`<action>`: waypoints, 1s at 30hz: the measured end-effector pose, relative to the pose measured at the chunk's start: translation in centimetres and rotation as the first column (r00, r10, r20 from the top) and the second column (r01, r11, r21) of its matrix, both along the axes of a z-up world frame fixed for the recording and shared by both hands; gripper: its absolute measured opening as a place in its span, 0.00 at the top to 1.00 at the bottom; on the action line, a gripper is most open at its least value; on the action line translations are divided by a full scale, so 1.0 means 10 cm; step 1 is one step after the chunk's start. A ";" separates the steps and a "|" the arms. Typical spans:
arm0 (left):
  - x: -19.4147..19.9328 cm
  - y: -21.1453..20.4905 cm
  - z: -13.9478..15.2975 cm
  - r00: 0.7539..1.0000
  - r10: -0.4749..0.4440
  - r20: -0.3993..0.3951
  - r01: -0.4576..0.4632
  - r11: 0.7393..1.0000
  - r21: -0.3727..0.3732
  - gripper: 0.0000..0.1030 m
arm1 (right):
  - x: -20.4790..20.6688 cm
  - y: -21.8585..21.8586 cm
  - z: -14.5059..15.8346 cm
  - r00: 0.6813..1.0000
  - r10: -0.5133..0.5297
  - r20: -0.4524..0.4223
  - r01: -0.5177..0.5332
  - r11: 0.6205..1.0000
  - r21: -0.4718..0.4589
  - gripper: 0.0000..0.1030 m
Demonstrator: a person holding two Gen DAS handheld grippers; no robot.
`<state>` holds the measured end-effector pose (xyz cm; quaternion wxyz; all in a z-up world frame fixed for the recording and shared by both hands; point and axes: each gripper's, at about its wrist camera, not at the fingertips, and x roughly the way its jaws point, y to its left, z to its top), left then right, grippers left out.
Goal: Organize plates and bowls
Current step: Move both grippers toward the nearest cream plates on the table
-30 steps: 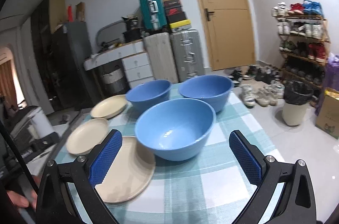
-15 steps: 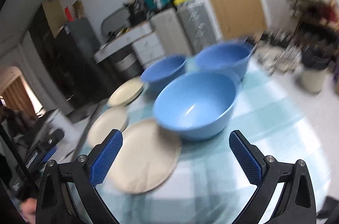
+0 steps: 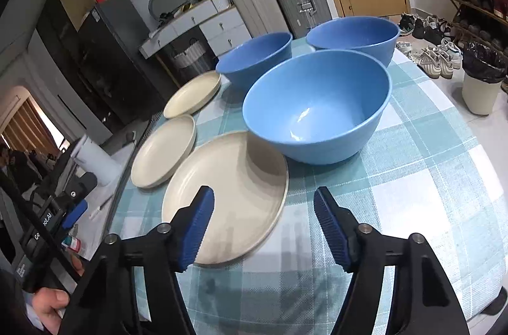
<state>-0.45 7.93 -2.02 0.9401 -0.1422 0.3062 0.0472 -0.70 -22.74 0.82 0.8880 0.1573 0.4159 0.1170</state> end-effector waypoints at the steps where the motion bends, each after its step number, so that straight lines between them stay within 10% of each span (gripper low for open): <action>1: 0.00 -0.01 -0.01 1.000 0.001 -0.005 -0.001 1.000 0.011 0.01 | 0.01 0.05 -0.04 1.000 0.010 -0.012 -0.010 1.000 -0.020 0.37; 14: -0.08 0.52 -0.03 0.983 0.183 -0.014 -0.183 0.978 -0.095 0.01 | -0.12 0.31 0.47 0.981 0.103 0.163 -0.092 0.993 -0.071 0.38; 21: -0.03 0.51 -0.04 0.983 0.184 -0.019 -0.185 0.982 -0.032 0.01 | -0.07 0.32 0.06 0.999 0.044 -0.010 -0.044 0.999 0.005 0.38; 30: 0.28 1.13 0.14 0.954 0.290 -0.077 -0.298 0.948 -0.110 0.01 | 0.24 1.33 0.70 0.941 0.317 0.116 -0.314 0.948 -0.048 0.28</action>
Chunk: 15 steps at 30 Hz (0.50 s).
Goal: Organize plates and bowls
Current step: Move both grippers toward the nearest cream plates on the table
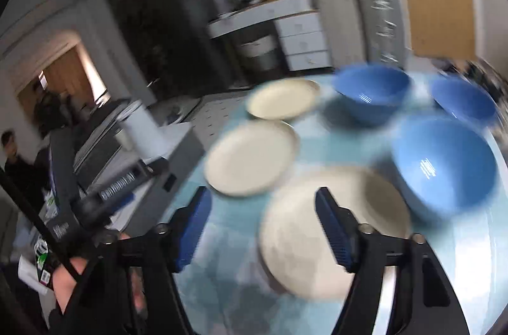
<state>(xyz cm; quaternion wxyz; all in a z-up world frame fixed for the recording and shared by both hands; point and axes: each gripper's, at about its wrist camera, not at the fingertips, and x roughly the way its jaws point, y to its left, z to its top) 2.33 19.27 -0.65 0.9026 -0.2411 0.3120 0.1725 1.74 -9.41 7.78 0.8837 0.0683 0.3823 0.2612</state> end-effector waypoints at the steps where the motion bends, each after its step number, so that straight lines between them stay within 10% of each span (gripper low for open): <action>1: 0.06 0.04 0.03 1.000 -0.012 -0.001 0.012 1.000 0.016 0.01 | 0.18 0.14 0.04 1.000 0.025 -0.010 -0.025 1.000 -0.016 0.27; 5: 0.58 0.19 -0.04 0.981 -0.146 -0.131 0.145 0.989 -0.020 0.01 | 0.84 0.49 0.00 0.997 0.028 -0.068 -0.035 0.994 -0.104 0.27; 15: 1.27 0.47 -0.61 0.957 -0.173 -0.232 0.131 0.974 -0.187 0.02 | 1.99 0.89 -0.65 0.953 0.026 -0.301 -0.076 0.985 -0.154 0.32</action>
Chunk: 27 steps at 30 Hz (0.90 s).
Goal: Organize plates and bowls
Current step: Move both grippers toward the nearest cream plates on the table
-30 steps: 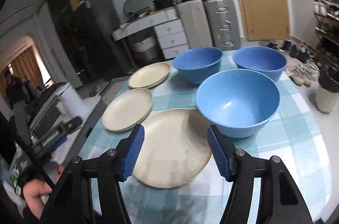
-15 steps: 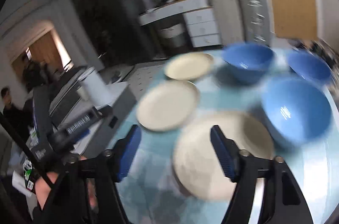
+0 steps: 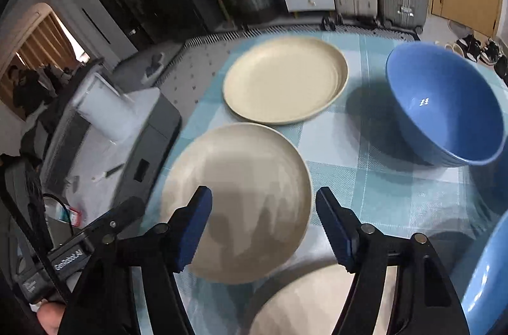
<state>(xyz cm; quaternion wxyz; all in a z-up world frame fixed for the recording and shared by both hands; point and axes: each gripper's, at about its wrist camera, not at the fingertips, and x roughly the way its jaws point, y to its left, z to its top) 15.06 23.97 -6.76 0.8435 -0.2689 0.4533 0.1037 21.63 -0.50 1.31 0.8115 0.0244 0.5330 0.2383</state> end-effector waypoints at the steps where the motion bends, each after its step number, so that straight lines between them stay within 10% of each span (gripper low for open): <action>1: 0.04 -0.02 -0.01 1.000 -0.005 -0.009 0.005 1.000 0.008 0.02 | 0.03 0.02 -0.05 1.000 0.006 -0.011 -0.006 1.000 -0.017 0.32; 15: 0.29 -0.05 -0.26 0.993 -0.062 -0.098 0.062 0.998 0.005 0.03 | 0.34 0.01 -0.63 0.989 -0.035 -0.144 0.026 0.998 -0.063 0.46; 27: 0.34 -0.05 -0.38 0.987 -0.092 -0.136 0.092 0.996 -0.005 0.28 | 0.34 0.07 -0.72 0.988 -0.032 -0.154 0.021 0.997 -0.071 0.59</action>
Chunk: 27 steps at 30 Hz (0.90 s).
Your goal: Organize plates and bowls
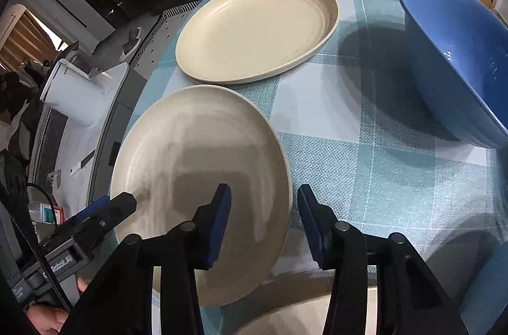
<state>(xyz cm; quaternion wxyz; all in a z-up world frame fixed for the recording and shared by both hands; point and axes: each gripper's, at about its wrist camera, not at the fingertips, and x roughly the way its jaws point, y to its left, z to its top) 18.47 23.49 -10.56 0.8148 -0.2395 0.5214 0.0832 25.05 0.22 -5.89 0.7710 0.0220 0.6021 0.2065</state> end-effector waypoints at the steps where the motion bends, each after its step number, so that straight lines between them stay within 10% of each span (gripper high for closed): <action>1: 0.00 0.00 -0.01 1.000 0.002 -0.004 -0.002 1.000 0.001 0.29 | 0.00 0.00 0.00 1.000 0.000 -0.001 0.000 1.000 -0.001 0.63; 15: 0.06 -0.10 -0.07 1.000 -0.009 -0.025 0.011 0.995 0.095 0.65 | 0.00 0.06 -0.08 1.000 0.001 -0.004 -0.001 0.999 -0.044 0.89; 27: 0.04 -0.01 -0.08 0.999 -0.033 -0.033 0.036 0.995 0.093 0.89 | -0.01 -0.01 -0.05 1.000 -0.013 -0.006 0.013 0.999 -0.039 0.90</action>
